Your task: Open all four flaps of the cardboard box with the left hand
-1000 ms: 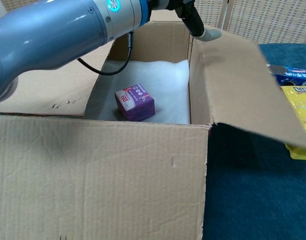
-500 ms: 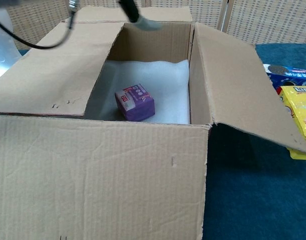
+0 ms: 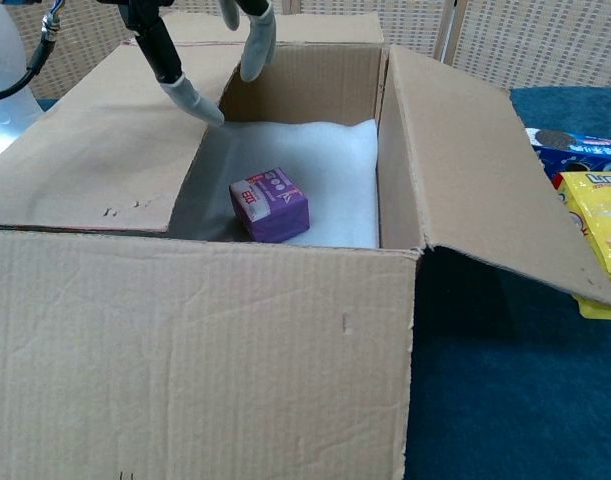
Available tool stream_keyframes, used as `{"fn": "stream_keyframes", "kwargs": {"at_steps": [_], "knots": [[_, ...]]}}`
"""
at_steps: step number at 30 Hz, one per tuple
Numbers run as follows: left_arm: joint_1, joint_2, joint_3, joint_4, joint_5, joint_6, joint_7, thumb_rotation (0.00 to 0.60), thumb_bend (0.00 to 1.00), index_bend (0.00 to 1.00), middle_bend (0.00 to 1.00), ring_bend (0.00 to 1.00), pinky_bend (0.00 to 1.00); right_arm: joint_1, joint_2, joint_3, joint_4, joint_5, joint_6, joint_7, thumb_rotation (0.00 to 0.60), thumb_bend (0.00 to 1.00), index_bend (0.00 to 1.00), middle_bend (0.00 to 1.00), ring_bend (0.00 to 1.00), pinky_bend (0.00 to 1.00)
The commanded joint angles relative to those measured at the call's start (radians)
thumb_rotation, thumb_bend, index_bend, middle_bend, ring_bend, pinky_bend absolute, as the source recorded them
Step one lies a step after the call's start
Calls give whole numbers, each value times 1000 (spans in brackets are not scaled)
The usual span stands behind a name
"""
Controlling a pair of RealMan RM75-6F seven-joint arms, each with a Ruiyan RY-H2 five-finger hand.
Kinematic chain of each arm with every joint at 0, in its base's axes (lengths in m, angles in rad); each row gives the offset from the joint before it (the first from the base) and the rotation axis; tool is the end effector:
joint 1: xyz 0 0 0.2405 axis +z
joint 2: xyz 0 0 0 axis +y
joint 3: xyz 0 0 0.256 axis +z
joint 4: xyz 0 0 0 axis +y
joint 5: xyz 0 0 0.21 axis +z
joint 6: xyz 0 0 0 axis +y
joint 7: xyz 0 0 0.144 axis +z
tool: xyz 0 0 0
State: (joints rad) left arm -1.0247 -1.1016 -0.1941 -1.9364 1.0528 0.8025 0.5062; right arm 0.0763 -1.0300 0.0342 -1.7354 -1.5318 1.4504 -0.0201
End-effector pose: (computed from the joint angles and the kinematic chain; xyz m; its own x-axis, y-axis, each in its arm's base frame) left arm -0.0301 0.3339 0.0738 0.6681 0.1178 0.7347 0.5830 -0.6963 -0.4186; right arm -0.2932 -0.1733 0.1672 0.3863 -0.0579 0.9205 -0.9223 -0.0388 0.3846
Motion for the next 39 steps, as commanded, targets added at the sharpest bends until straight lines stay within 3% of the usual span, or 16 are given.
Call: {"fn": "stream_keyframes", "kwargs": {"at_steps": [1,9,20,28,39], "knots": [[-26,-13,9,-16,-58,8,41,519,0,490,335,185,228,0,0,0,0,0,1,1,600,0,0,0,8,161],[-92,-55,49,-26,-206,43,174,505,0,502,348,188,227,0,4,1,2,1,0,13,600,0,0,0,9,162],[-143,-134,73,15,-265,88,236,498,0,503,345,180,216,1,6,3,3,8,-1,21,600,0,0,0,9,162],[-171,-111,100,-3,-315,104,292,498,0,561,493,279,297,0,8,5,2,9,1,26,600,0,0,0,9,162],[-191,-86,127,-32,-363,114,310,495,0,605,591,367,339,-4,10,3,-3,2,10,29,600,0,0,0,10,161]]}}
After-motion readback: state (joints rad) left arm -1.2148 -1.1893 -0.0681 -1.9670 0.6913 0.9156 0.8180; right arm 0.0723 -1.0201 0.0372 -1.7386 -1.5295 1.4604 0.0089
